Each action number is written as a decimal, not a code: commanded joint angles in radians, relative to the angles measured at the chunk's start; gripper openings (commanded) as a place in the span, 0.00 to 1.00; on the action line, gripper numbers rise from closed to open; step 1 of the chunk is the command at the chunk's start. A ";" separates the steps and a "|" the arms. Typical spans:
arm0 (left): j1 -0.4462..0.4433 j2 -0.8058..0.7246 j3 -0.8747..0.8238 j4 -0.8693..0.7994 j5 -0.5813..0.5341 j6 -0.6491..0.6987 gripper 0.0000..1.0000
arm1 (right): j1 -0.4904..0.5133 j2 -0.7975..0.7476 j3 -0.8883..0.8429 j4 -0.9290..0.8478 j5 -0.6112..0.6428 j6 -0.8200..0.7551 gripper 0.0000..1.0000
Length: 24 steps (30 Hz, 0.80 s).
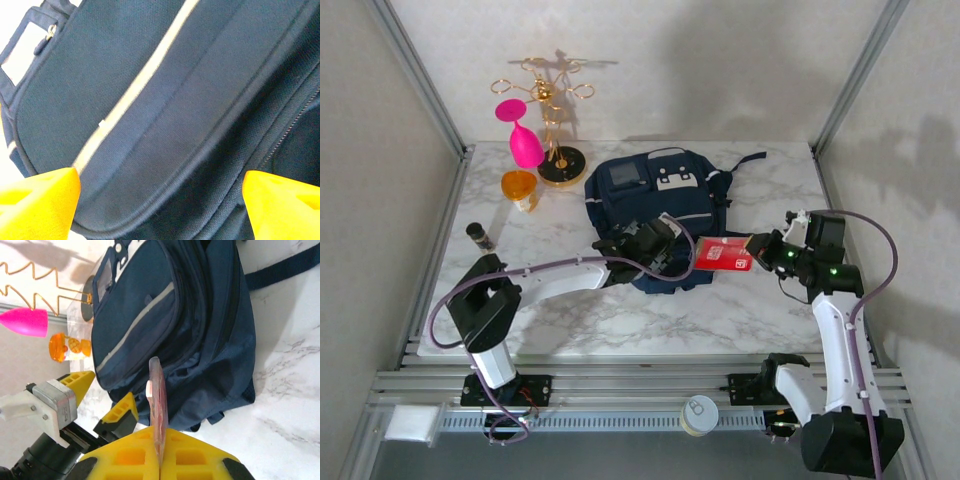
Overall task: Pack the student bag
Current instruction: Open the student bag at the center of the table.
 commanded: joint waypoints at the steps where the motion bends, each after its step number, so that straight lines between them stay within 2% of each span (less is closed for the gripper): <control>1: 0.052 0.046 0.091 -0.003 -0.078 0.062 0.83 | -0.008 0.003 -0.010 0.059 -0.007 0.023 0.00; 4: 0.081 0.054 0.118 -0.001 -0.013 0.077 0.79 | -0.012 0.012 0.005 0.034 0.018 0.000 0.00; 10: 0.107 0.078 0.167 -0.037 0.016 0.095 0.69 | -0.018 0.014 0.025 0.011 0.021 -0.031 0.00; 13: 0.101 0.095 0.171 -0.077 0.084 0.098 0.60 | -0.018 0.015 0.015 0.034 -0.004 -0.022 0.00; 16: 0.078 0.113 0.149 -0.076 0.135 0.113 0.62 | -0.018 0.033 0.014 0.059 -0.043 -0.012 0.00; 18: 0.051 0.128 0.122 -0.041 0.118 0.139 0.60 | -0.018 0.042 0.011 0.074 -0.044 -0.007 0.00; 20: 0.029 0.151 0.117 -0.022 0.056 0.158 0.51 | -0.018 0.048 0.008 0.087 -0.044 0.003 0.00; 22: 0.024 0.164 0.122 0.006 -0.012 0.167 0.35 | -0.018 0.054 0.010 0.093 -0.046 0.006 0.00; 24: 0.025 0.151 0.120 0.037 -0.033 0.183 0.25 | -0.017 0.055 0.011 0.086 -0.038 -0.005 0.00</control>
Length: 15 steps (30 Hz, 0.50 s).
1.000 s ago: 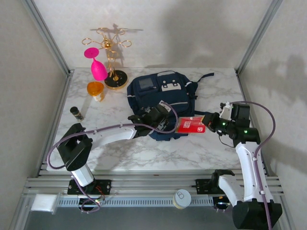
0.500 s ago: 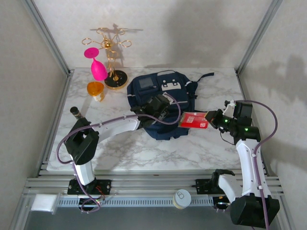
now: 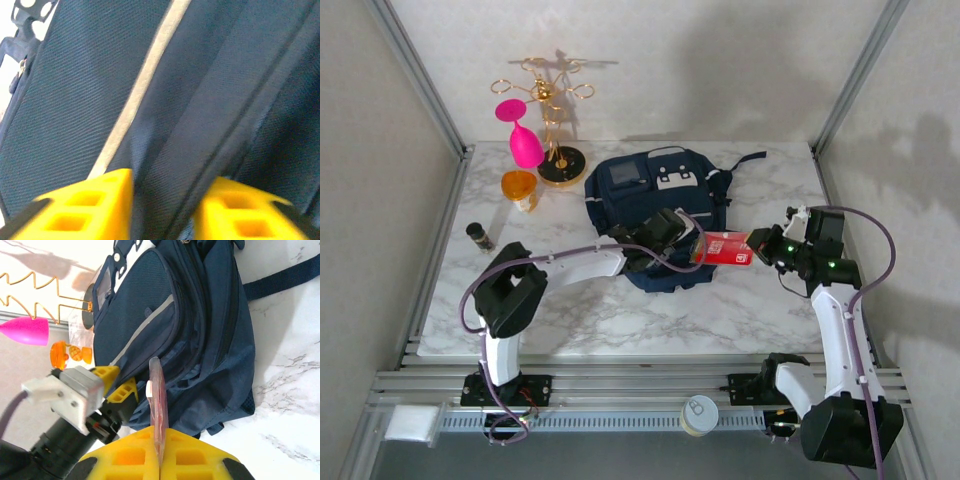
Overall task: Pack the student bag
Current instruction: Open the student bag at the center of the table.
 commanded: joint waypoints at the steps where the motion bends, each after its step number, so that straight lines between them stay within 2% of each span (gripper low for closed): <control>1: 0.003 -0.012 -0.009 0.050 -0.086 0.041 0.22 | -0.006 -0.002 0.016 0.016 -0.025 -0.014 0.00; 3: 0.004 -0.031 0.010 0.042 -0.082 0.041 0.19 | -0.006 -0.003 0.020 0.008 -0.044 -0.021 0.00; 8: 0.004 -0.073 0.091 -0.023 -0.073 0.018 0.00 | -0.006 -0.010 0.050 -0.045 -0.089 -0.053 0.00; 12: 0.001 -0.142 0.111 -0.030 -0.050 -0.021 0.00 | -0.005 -0.022 0.011 0.005 -0.170 -0.007 0.00; 15: -0.012 -0.170 0.138 -0.050 -0.042 -0.045 0.00 | 0.012 -0.009 -0.063 0.187 -0.248 0.100 0.00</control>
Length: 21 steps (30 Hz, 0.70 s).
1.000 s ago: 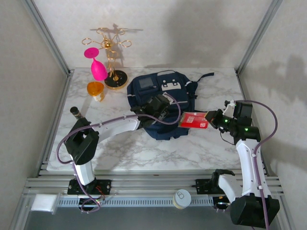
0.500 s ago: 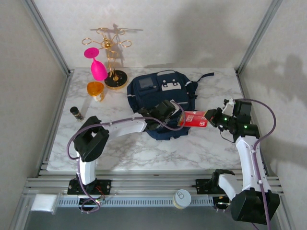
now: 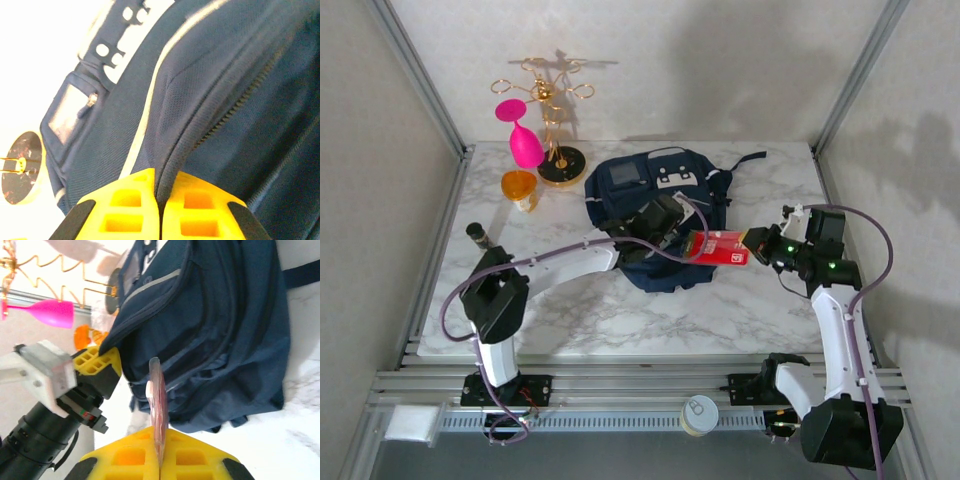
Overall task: Pack the student bag
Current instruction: Place the personal item in the student bag.
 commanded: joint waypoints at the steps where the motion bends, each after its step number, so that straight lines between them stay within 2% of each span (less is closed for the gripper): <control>1: -0.020 -0.085 0.056 -0.012 -0.006 -0.046 0.00 | 0.021 0.013 -0.062 0.214 -0.115 0.111 0.00; 4: -0.029 -0.100 0.052 -0.013 -0.020 -0.050 0.00 | 0.070 0.112 -0.068 0.368 -0.116 0.166 0.00; 11: -0.038 -0.134 0.045 -0.008 -0.024 -0.115 0.00 | 0.250 0.366 -0.010 0.593 -0.039 0.190 0.00; 15: -0.038 -0.146 0.040 0.016 -0.045 -0.147 0.00 | 0.301 0.511 0.020 0.698 -0.007 0.176 0.04; 18: -0.038 -0.144 0.047 0.022 -0.062 -0.154 0.00 | 0.306 0.626 0.109 0.649 0.008 0.113 0.19; 21: -0.038 -0.144 0.050 0.028 -0.065 -0.165 0.00 | 0.301 0.662 0.166 0.516 0.140 0.038 0.38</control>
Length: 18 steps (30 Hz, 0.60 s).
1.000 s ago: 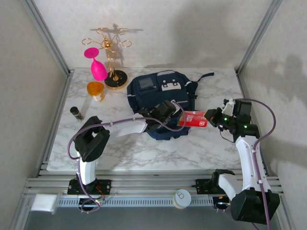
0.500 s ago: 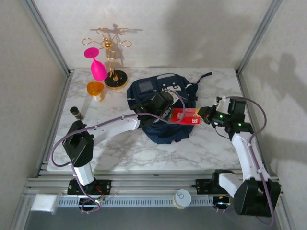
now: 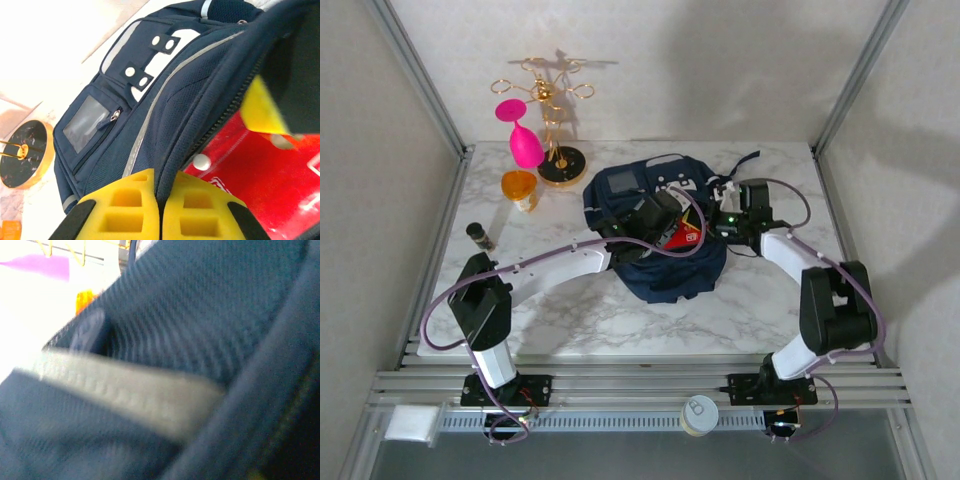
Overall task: Pack the student bag
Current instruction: Place the personal item in the student bag.
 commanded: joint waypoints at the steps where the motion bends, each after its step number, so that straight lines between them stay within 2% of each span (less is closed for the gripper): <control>1: -0.014 -0.083 0.035 0.089 -0.041 -0.040 0.00 | -0.012 0.018 0.059 -0.074 0.163 -0.077 0.43; 4: -0.012 -0.082 0.041 0.080 -0.055 -0.061 0.00 | -0.038 -0.066 0.005 -0.090 0.196 -0.083 0.57; 6: -0.012 -0.079 0.041 0.074 -0.053 -0.073 0.00 | -0.052 -0.141 -0.008 -0.191 0.297 -0.127 0.64; 9: -0.012 -0.068 0.053 0.056 -0.063 -0.107 0.00 | -0.058 -0.227 -0.035 -0.312 0.424 -0.169 0.70; 11: -0.014 -0.057 0.070 0.034 -0.064 -0.130 0.00 | -0.057 -0.264 -0.064 -0.351 0.440 -0.163 0.71; 13: -0.018 -0.043 0.098 -0.001 -0.079 -0.167 0.00 | -0.047 -0.306 -0.106 -0.351 0.414 -0.134 0.67; 18: -0.020 -0.045 0.088 0.009 -0.040 -0.223 0.00 | 0.049 -0.383 -0.187 -0.219 0.338 -0.004 0.42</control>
